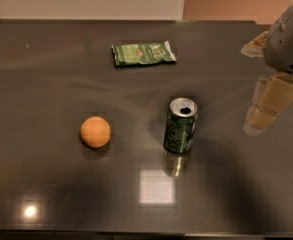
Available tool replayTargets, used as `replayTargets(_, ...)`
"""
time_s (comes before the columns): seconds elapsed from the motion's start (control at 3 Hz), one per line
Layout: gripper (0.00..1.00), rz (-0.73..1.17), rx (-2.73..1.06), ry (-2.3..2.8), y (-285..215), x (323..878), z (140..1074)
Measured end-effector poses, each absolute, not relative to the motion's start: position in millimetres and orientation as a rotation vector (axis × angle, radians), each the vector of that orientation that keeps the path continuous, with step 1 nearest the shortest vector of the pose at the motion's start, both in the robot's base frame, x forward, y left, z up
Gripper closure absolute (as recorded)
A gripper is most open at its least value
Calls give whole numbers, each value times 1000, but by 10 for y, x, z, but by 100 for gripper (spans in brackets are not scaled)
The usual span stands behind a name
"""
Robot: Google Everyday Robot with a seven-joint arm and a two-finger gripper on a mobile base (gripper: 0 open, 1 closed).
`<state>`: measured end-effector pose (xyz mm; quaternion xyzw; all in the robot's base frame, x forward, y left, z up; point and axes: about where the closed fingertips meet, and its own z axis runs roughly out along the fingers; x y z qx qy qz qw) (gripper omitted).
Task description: Move green can near green jalapeno chip bag
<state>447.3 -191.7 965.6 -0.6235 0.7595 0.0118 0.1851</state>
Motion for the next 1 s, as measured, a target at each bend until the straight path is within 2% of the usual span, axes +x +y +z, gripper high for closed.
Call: replayTargets(1.0, 0, 370, -1839, 2042, -1247, 4406, 9093)
